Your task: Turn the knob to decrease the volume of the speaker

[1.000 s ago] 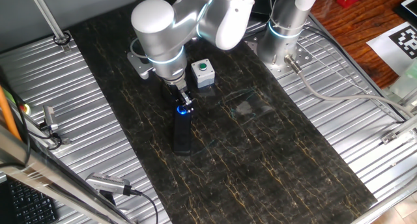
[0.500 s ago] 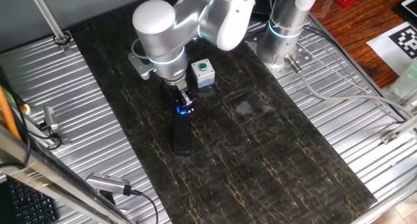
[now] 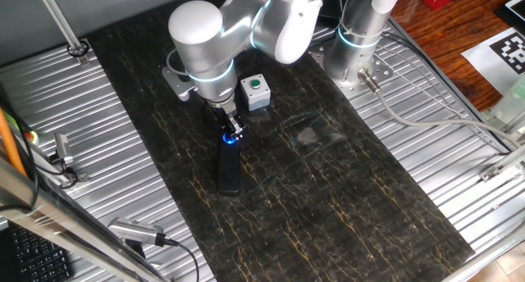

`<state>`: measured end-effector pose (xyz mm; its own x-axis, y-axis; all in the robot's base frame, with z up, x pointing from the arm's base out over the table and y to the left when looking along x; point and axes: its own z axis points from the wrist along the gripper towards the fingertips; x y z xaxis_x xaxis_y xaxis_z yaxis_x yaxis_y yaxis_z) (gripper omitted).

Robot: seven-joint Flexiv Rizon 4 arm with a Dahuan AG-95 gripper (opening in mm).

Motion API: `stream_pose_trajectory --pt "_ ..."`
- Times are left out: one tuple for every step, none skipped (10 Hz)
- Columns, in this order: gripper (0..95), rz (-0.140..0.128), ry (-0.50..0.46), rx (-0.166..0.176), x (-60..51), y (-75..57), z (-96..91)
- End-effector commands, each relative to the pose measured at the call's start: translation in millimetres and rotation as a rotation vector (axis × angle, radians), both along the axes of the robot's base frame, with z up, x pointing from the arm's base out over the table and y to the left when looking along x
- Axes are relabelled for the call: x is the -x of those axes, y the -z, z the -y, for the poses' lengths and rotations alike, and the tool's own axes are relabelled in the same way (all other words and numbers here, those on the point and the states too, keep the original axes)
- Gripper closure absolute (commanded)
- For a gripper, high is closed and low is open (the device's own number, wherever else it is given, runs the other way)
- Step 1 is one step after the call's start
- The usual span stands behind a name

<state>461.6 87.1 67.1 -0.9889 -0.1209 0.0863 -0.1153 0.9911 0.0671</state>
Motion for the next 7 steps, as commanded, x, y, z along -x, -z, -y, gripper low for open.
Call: stream_pose_trajectory --pt "76.0 -0.002 -0.017 0.000 0.1 0.4 0.5" --pt "76.0 -0.003 -0.025 -0.001 -0.1 -0.7 0.6" --pt "76.0 -0.002 -0.024 -0.001 0.0 -0.1 0.6" --pt "76.0 -0.001 -0.024 0.000 0.1 1.2 0.4" --pt "76.0 -0.002 -0.026 0.003 0.1 0.9 0.4" --pt "76.0 -0.002 -0.026 0.002 0.1 0.8 0.4" --pt "76.0 0.001 -0.048 0.005 0.0 0.3 0.5"
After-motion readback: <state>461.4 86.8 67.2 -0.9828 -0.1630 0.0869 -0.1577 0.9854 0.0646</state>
